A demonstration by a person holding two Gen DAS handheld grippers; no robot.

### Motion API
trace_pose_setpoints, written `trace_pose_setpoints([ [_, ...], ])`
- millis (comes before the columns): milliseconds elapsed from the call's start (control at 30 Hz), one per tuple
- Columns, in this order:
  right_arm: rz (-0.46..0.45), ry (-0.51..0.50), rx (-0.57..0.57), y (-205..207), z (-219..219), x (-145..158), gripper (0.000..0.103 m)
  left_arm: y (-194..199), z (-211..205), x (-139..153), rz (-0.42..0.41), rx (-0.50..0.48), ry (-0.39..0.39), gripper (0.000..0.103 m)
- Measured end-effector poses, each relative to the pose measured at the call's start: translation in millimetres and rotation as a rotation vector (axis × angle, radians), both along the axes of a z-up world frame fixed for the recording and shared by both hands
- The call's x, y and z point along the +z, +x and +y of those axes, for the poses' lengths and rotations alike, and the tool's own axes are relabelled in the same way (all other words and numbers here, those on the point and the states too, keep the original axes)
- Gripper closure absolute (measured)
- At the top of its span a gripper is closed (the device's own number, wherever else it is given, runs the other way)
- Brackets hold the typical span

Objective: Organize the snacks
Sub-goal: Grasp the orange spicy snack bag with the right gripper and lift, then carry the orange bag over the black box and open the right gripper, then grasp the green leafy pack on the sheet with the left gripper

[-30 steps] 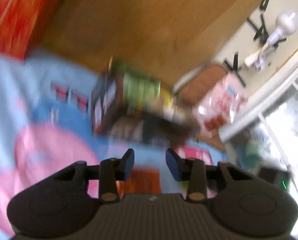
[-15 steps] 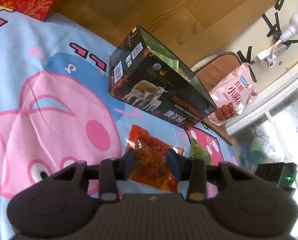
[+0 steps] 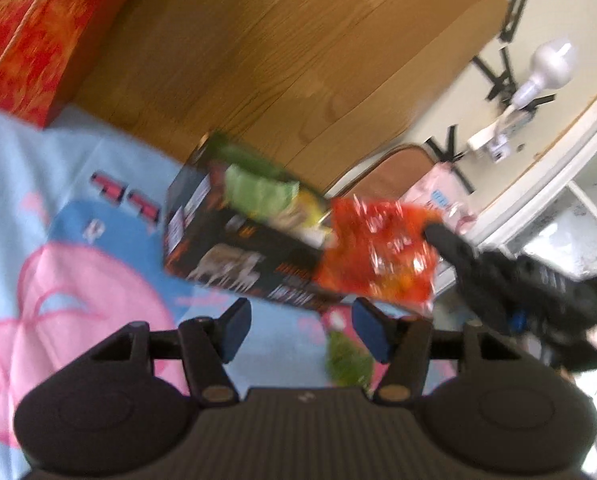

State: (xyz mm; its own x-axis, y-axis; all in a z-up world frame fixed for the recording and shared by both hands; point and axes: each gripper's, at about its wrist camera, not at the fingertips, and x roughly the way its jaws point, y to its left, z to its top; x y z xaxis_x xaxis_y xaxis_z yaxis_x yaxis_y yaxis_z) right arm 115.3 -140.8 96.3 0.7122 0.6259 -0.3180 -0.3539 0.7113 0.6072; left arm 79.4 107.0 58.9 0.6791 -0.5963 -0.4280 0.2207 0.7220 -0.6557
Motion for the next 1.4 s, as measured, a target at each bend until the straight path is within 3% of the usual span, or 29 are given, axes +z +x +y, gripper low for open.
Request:
trace_pose_setpoints([
  [200, -0.069, -0.038, -0.056, 53.4, 7.0, 29.4, 0.1, 10.6, -9.4, 21.3, -0.051, 0.017, 0.027, 0.046],
  [333, -0.038, -0.175, -0.135, 85.5, 9.1, -0.4, 0.097, 17.7, -23.1, 15.2, -0.033, 0.004, 0.059, 0.046],
  [400, 0.0, -0.311, -0.165, 97.6, 12.1, -26.2, 0.092, 19.6, -32.5, 8.7, -0.011, -0.008, 0.089, 0.046],
  [467, 0.0, -0.446, -0.228, 92.3, 7.9, -42.3, 0.087, 18.9, -39.7, 2.7, -0.005, -0.026, 0.118, 0.046],
  [500, -0.019, -0.455, -0.242, 84.4, 2.7, -44.4, 0.087, 18.5, -43.7, -0.1, 0.0, -0.035, 0.129, 0.046],
  [667, -0.059, -0.349, -0.276, 20.7, -45.4, -46.7, 0.07, 21.5, -70.9, -18.3, 0.054, -0.114, 0.135, 0.046],
  [833, 0.081, -0.324, -0.332, -16.0, -82.4, -81.9, 0.07, 31.7, -104.6, -41.4, 0.142, -0.195, 0.105, 0.049],
  [933, 0.187, -0.206, -0.319, -15.0, -99.0, -105.3, 0.07, 36.1, -115.8, -56.1, 0.204, -0.209, 0.095, 0.051],
  [1000, 0.225, -0.136, -0.296, -13.2, -101.2, -116.4, 0.07, 31.2, -117.7, -59.1, 0.199, -0.203, 0.091, 0.053],
  [1200, 0.259, -0.011, -0.222, -41.9, -77.5, -121.5, 0.073, 19.7, -88.0, -58.5, 0.204, -0.136, 0.097, 0.056],
  [1300, 0.286, 0.08, -0.107, -62.6, -59.0, -125.4, 0.073, 14.3, -57.2, -57.6, 0.215, -0.074, 0.072, 0.056],
  [1400, 0.252, 0.035, -0.039, -74.2, -40.7, -120.8, 0.071, 4.5, -33.8, -56.6, 0.22, -0.047, 0.018, 0.056],
])
